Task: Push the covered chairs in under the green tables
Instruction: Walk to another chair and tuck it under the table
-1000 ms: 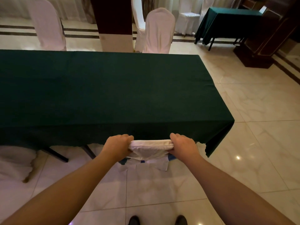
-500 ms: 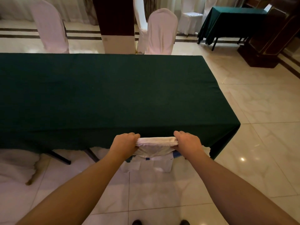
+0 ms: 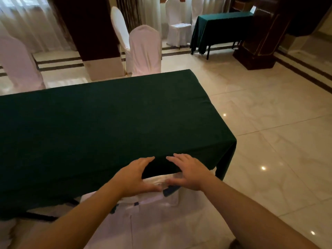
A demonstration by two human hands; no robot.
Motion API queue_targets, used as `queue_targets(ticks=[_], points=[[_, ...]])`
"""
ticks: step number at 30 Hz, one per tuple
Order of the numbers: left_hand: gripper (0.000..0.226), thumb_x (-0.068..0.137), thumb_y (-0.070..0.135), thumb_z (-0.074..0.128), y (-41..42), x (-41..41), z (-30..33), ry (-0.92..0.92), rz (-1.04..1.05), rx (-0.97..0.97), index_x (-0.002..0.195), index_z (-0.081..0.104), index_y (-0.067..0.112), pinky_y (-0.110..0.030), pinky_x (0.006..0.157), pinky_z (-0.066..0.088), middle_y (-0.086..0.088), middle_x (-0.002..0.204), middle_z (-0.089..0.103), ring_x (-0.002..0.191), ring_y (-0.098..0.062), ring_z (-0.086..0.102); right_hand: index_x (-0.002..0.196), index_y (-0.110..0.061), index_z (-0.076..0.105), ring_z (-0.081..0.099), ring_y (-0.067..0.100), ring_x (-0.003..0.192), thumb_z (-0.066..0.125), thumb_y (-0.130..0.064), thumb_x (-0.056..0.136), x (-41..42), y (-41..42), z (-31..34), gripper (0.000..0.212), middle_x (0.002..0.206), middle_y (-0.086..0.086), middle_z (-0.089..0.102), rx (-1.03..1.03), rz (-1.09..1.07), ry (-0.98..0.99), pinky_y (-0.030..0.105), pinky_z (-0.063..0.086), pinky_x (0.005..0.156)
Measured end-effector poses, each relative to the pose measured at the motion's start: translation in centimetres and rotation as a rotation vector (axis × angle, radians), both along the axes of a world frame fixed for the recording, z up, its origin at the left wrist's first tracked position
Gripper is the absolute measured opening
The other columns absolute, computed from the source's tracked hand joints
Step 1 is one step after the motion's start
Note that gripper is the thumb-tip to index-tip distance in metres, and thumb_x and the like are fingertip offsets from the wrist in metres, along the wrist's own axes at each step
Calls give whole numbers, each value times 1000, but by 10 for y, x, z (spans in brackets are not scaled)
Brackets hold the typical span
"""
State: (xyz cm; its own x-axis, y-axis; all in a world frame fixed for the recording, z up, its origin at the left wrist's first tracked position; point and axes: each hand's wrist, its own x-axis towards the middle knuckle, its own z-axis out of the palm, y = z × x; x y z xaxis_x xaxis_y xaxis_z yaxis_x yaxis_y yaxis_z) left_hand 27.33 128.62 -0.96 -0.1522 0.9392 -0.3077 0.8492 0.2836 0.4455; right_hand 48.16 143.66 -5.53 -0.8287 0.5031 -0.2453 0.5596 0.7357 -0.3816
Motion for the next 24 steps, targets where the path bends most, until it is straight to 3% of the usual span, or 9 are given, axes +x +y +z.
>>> queue_targets(ticks=[8, 15, 24], points=[[127, 45, 100, 51, 192, 125, -4, 62, 6, -4, 151, 12, 44, -43, 114, 28, 11, 159, 21, 145, -14, 15, 155, -49, 1, 13, 27, 151, 34, -99, 67, 138, 180, 26, 106, 167, -3, 13, 90, -176, 23, 53, 22, 118], [122, 48, 94, 61, 354, 212, -9, -105, 130, 14, 150, 17, 44, -37, 109, 35, 11, 156, 28, 137, -10, 31, 156, -47, 2, 14, 30, 150, 50, -90, 72, 272, 371, 59, 107, 168, 0, 11, 96, -218, -72, 55, 26, 117], [115, 55, 82, 69, 555, 226, -30, -251, 199, 53, 151, 23, 37, -40, 111, 35, 10, 154, 31, 135, -8, 33, 155, -50, -4, 14, 25, 150, 45, -93, 68, 298, 588, 46, 108, 168, -3, 9, 124, -230, -55, 48, 25, 117]])
